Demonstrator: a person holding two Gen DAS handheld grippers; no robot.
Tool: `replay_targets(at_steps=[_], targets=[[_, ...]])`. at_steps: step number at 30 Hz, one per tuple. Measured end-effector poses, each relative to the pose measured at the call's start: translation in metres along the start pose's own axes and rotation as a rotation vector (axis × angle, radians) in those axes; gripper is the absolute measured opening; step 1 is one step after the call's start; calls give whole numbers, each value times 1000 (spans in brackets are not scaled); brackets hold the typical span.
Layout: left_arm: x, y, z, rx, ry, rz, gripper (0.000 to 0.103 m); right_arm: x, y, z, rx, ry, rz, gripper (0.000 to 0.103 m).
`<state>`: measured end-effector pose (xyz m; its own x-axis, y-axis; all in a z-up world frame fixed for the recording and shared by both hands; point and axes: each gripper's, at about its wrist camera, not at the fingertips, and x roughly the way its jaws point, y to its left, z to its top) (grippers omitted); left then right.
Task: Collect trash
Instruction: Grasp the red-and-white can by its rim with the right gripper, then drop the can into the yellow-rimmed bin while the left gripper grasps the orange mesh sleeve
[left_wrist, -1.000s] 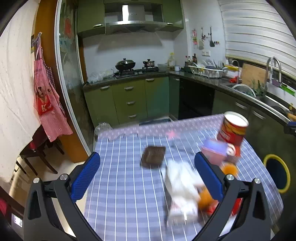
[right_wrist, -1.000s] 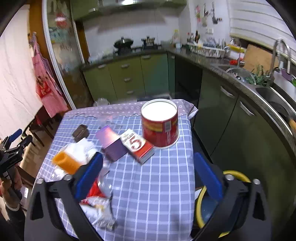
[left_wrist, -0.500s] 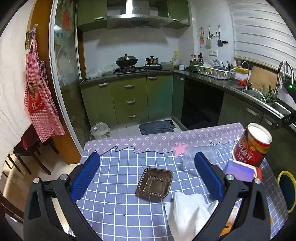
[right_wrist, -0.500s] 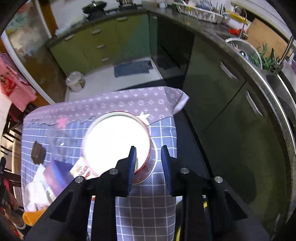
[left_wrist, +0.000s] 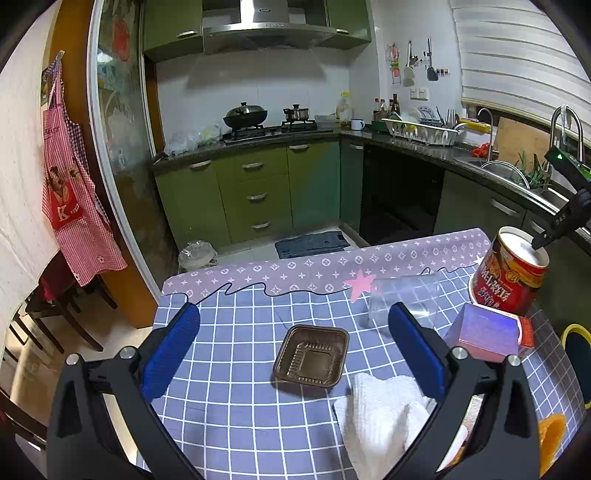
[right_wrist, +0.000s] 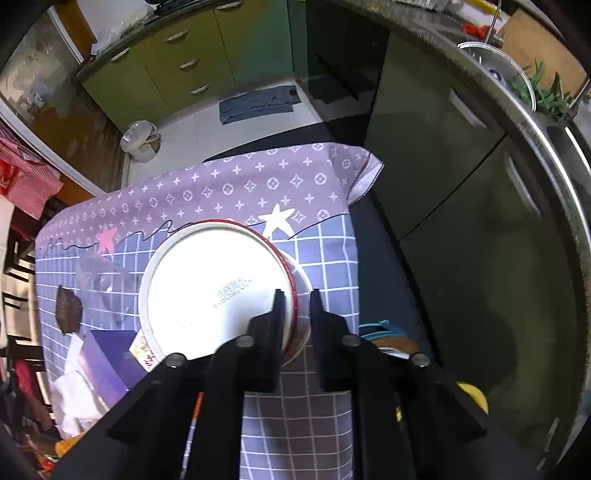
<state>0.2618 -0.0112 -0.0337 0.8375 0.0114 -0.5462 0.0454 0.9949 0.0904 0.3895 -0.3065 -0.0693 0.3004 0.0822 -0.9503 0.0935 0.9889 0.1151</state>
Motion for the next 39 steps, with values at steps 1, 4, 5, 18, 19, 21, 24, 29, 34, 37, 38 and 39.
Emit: replay_targets(at_steps=[1, 4, 5, 18, 19, 21, 24, 29, 34, 37, 38, 39], targets=[[0, 0, 0, 0, 1, 0, 97, 0, 0, -1, 4, 3, -3, 6], [1, 0, 0, 0, 2, -3, 97, 0, 0, -2, 8, -6, -3, 5], [1, 0, 0, 0, 2, -2, 97, -1, -1, -3, 9, -12, 0, 5], [-37, 0, 6, 21, -39, 3, 97, -98, -38, -49, 35, -154, 61, 5], [-45, -2, 6, 31, -39, -1, 97, -109, -48, -60, 44, -163, 56, 5], [-65, -7, 2, 53, -40, -25, 97, -126, -74, -87, 72, -169, 41, 5], [-90, -12, -5, 78, -39, -58, 97, -136, -124, -136, 137, -153, -12, 5], [-127, -26, -23, 105, -17, -132, 97, -109, -202, -207, 262, -85, -74, 6], [-143, -42, -36, 131, 2, -143, 97, -64, -249, -244, 334, -35, -95, 6], [-146, -51, -41, 141, 21, -161, 97, -40, -268, -256, 359, -12, -80, 7], [-146, -54, -42, 143, 27, -167, 97, -33, -272, -259, 364, -4, -74, 7], [-146, -55, -43, 144, 29, -170, 97, -26, -279, -262, 366, 1, -73, 7]])
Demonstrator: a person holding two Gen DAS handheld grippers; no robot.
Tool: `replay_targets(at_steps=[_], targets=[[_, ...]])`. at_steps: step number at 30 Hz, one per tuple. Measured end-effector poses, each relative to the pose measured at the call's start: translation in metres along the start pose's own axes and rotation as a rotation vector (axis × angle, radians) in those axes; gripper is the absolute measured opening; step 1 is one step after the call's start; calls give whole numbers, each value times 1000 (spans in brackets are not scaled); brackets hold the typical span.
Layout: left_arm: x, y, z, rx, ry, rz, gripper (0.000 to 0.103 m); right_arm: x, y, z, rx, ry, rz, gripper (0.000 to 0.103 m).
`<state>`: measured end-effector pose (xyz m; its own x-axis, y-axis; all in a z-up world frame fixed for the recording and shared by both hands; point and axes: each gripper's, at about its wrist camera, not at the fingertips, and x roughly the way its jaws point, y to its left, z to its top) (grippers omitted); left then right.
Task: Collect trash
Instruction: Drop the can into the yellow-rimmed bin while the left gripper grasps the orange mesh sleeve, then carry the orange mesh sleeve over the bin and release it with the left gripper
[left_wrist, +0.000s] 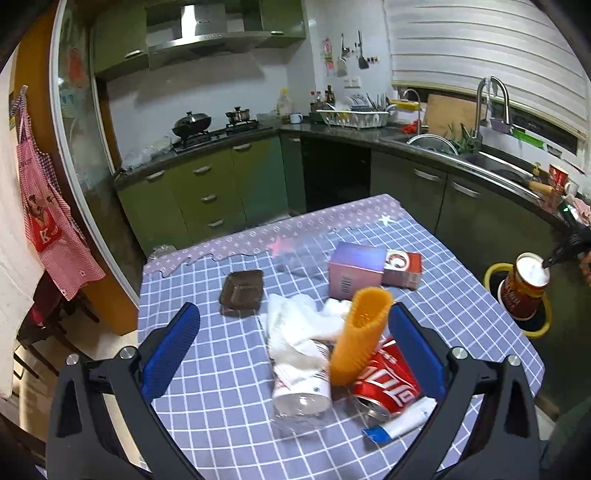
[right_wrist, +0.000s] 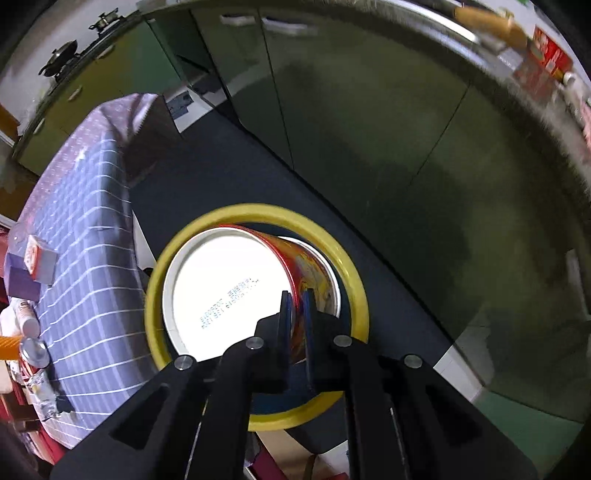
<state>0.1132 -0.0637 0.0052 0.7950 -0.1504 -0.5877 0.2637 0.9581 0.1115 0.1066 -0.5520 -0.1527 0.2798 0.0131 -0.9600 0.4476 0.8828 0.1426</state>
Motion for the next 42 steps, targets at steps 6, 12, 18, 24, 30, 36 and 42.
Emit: replay_targets(at_steps=[6, 12, 18, 24, 30, 36, 42], targets=[[15, -15, -4, 7, 34, 2, 97, 28, -4, -4, -20, 31, 22, 9], [34, -20, -4, 22, 60, 0, 97, 28, -3, -4, -29, 20, 50, 9], [56, -27, -5, 56, 73, -88, 97, 23, 10, -5, -32, 15, 67, 9], [70, -37, -6, 95, 82, -142, 84, 19, 24, -6, -51, 10, 83, 9], [83, -37, -7, 76, 143, -212, 26, 12, 30, -9, -60, 1, 106, 24], [60, -46, 6, 111, 82, -243, 13, -11, 33, -19, -78, -42, 140, 37], [18, -98, 48, 223, -13, -328, 13, -46, 25, -34, -98, -114, 153, 37]])
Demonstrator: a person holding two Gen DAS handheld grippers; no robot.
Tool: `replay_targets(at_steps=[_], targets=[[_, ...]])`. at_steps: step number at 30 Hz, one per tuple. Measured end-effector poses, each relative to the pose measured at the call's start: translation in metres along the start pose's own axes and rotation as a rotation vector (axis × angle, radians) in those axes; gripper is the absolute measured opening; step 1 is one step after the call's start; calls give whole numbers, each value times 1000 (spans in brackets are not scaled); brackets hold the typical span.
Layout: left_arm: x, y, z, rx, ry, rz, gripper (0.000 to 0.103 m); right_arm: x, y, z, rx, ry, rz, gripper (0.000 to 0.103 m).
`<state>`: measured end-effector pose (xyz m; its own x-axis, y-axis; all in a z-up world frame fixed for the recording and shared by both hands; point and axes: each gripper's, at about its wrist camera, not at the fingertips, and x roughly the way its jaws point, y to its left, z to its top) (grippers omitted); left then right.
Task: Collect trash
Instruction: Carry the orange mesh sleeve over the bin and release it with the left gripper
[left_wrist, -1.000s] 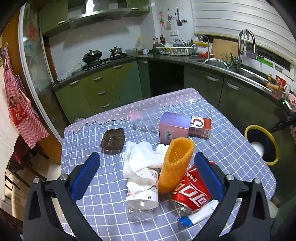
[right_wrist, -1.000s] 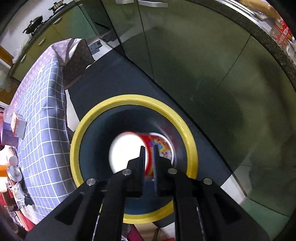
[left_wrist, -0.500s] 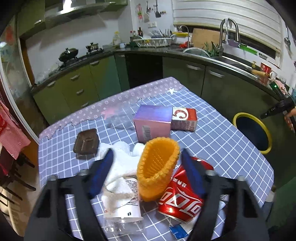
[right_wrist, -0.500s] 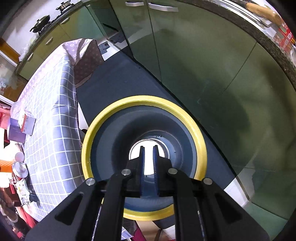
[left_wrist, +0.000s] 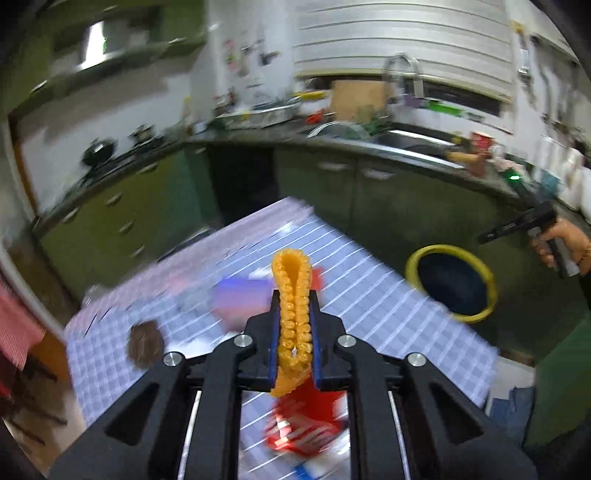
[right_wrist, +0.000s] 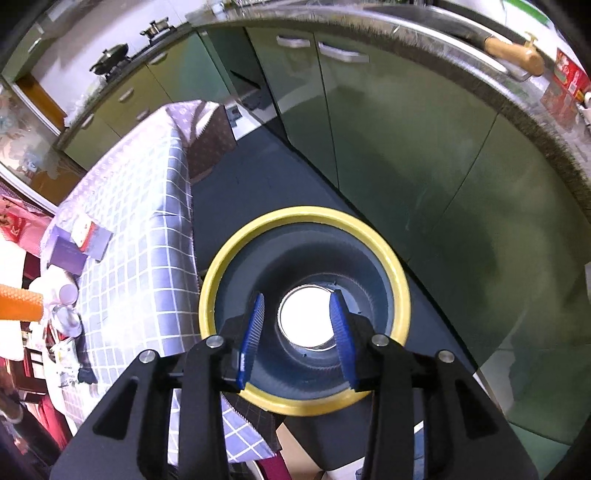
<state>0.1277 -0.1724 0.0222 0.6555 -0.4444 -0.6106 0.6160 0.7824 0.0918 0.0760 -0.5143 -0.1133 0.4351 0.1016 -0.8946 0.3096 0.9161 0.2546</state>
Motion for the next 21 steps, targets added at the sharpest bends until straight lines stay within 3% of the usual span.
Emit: replay_targets(at_steps=[5, 8, 10, 15, 16, 17, 19, 21], targets=[[30, -80, 46, 119, 15, -184, 13, -32, -14, -16, -11, -61, -32, 37], [68, -145, 76, 178, 42, -309, 13, -47, -31, -26, -1, -92, -44, 37], [94, -180, 88, 198, 59, -353, 14, -51, -41, -31, 10, -102, -42, 37], [169, -253, 102, 226, 120, -359, 17, -60, -81, -47, 62, -98, -55, 38], [183, -261, 102, 226, 138, -354, 20, -60, -88, -50, 71, -97, -59, 44], [196, -269, 102, 226, 153, -346, 29, -62, -95, -53, 83, -96, -62, 49], [219, -279, 99, 215, 193, -328, 47, -63, -104, -57, 92, -95, -68, 49], [226, -279, 96, 194, 213, -323, 51, -64, -108, -60, 95, -93, -69, 50]])
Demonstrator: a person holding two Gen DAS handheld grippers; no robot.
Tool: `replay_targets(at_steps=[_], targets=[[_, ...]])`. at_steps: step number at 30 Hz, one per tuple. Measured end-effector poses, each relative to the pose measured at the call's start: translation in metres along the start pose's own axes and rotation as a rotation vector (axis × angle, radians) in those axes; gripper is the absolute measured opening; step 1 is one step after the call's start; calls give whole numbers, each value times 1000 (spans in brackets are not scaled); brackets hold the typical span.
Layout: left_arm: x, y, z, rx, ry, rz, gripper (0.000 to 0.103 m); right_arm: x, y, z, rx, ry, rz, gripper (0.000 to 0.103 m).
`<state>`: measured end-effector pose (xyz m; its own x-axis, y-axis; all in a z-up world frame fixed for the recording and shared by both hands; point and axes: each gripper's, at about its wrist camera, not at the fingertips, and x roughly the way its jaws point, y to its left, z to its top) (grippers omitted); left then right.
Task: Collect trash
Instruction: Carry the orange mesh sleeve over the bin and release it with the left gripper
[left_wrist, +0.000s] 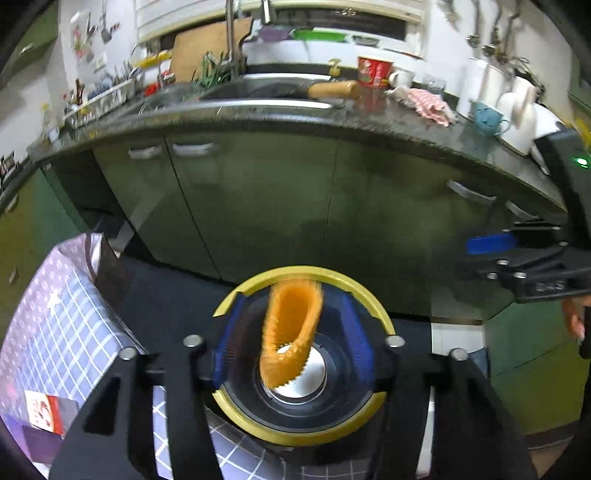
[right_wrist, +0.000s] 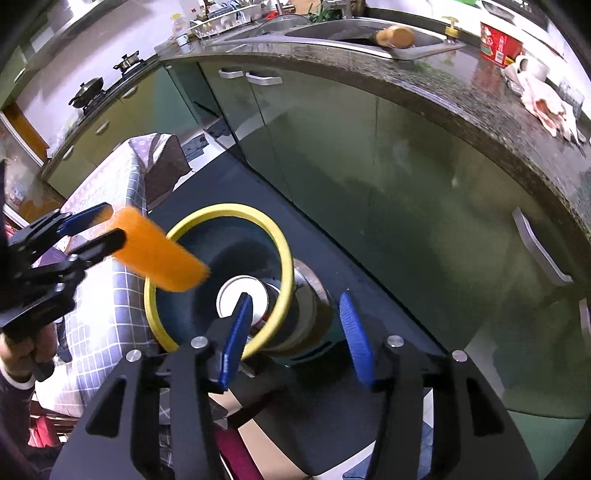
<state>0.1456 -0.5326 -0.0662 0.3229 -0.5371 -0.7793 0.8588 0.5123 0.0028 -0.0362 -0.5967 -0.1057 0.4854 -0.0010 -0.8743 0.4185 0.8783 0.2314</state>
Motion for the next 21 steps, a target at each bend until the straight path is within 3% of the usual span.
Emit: replay_targets(at_steps=[4, 9, 11, 14, 17, 21], targets=[[-15, 6, -6, -18, -3, -6, 53, -2, 4, 1, -19, -8, -4, 54], [-91, 30, -20, -80, -113, -3, 54, -1, 39, 2, -89, -11, 38, 58], [-129, 46, -36, -119, -158, 21, 68, 3, 65, 3, -146, 2, 73, 60], [-183, 75, -78, -188, -201, 94, 80, 9, 108, 6, -242, 16, 148, 65], [-232, 109, -135, -273, -221, 221, 87, 16, 163, 12, -354, 16, 238, 73], [-280, 150, -199, -373, -253, 356, 90, 27, 251, 16, -531, 4, 357, 77]])
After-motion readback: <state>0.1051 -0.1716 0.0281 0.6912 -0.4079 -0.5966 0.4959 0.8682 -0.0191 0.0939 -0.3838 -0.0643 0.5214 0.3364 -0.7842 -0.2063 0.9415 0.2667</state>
